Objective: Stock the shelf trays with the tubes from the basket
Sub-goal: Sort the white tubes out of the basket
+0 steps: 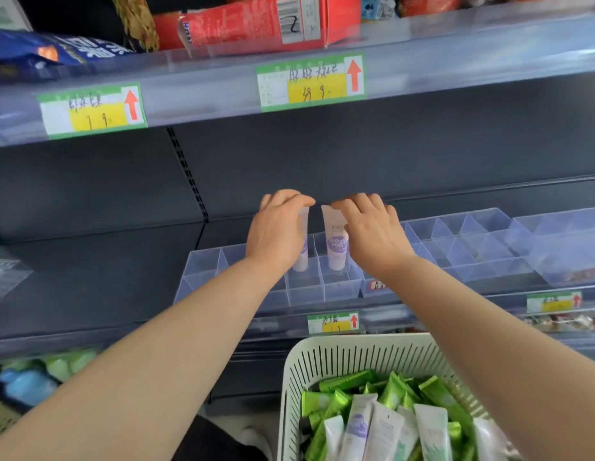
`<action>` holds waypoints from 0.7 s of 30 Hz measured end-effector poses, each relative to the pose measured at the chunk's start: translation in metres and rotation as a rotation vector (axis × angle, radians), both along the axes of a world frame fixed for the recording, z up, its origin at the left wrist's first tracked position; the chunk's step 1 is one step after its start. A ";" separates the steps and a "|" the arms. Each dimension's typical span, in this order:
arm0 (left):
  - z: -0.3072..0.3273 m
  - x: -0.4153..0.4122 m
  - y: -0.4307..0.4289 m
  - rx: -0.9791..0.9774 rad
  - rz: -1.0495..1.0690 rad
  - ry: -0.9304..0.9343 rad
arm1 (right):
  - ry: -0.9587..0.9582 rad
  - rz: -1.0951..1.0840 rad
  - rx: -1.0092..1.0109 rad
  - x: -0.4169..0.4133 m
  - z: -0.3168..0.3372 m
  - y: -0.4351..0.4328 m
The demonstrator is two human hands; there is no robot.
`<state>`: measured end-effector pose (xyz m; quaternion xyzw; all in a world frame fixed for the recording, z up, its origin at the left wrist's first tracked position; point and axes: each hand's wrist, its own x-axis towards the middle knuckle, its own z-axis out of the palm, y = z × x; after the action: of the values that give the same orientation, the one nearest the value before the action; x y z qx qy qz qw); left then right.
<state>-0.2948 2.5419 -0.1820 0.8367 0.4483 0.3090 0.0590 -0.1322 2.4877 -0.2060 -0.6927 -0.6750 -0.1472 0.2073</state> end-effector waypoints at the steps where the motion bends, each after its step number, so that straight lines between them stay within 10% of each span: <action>1: -0.001 0.000 -0.008 0.030 -0.026 -0.008 | -0.003 -0.003 0.007 0.001 -0.003 -0.009; 21: -0.181 0.019 -0.152 -0.620 -0.161 0.252 | 0.100 -0.143 -0.503 0.038 -0.173 -0.205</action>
<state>-0.2759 2.3894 -0.3630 0.8432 0.4572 0.0468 0.2789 -0.0942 2.2831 -0.3789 -0.7747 -0.6286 0.0456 0.0508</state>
